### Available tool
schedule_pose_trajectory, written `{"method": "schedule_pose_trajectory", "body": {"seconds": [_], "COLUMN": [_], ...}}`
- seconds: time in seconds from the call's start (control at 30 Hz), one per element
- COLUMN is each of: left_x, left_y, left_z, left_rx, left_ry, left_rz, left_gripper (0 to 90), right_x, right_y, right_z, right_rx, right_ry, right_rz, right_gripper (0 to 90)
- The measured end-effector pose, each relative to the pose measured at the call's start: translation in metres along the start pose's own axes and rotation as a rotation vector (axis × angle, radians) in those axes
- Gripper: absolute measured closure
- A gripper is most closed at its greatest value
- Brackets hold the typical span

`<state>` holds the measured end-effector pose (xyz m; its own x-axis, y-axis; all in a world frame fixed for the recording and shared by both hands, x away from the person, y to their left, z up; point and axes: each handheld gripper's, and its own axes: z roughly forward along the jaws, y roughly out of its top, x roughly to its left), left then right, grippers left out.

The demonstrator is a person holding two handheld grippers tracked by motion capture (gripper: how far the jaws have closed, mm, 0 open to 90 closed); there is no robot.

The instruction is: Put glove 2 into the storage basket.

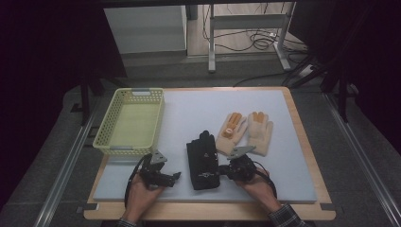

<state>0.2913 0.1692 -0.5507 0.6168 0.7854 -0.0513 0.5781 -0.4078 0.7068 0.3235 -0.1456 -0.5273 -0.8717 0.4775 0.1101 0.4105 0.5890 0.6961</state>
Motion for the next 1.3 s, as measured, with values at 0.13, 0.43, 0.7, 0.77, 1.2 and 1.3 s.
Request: {"method": "schedule_pose_trajectory", "body": {"seconds": [0.13, 0.43, 0.7, 0.77, 1.2, 1.3], "left_x": [0.0, 0.0, 0.0, 0.0, 0.0, 0.0], "left_y": [0.0, 0.0, 0.0, 0.0, 0.0, 0.0], "left_z": [0.0, 0.0, 0.0, 0.0, 0.0, 0.0], "left_rx": [0.001, 0.002, 0.001, 0.001, 0.002, 0.002], "left_ry": [0.0, 0.0, 0.0, 0.0, 0.0, 0.002], "left_rz": [0.0, 0.001, 0.001, 0.001, 0.001, 0.001], "left_gripper": [6.8, 6.7, 6.7, 6.7, 6.7, 6.7], "right_x": [0.006, -0.031, -0.059, -0.064, -0.052, -0.057], "right_y": [0.007, 0.045, 0.08, 0.08, 0.088, 0.091], "right_z": [0.002, -0.001, 0.038, 0.049, 0.02, 0.015], "right_rx": [0.008, -0.087, -0.064, -0.027, -0.086, -0.093], "right_ry": [-0.005, -0.12, -0.14, -0.137, -0.185, -0.209], "right_rz": [-0.044, -0.006, 0.039, 0.048, 0.005, 0.013], "right_gripper": [80.4, 61.1, 45.2, 53.1, 83.5, 83.5]}}
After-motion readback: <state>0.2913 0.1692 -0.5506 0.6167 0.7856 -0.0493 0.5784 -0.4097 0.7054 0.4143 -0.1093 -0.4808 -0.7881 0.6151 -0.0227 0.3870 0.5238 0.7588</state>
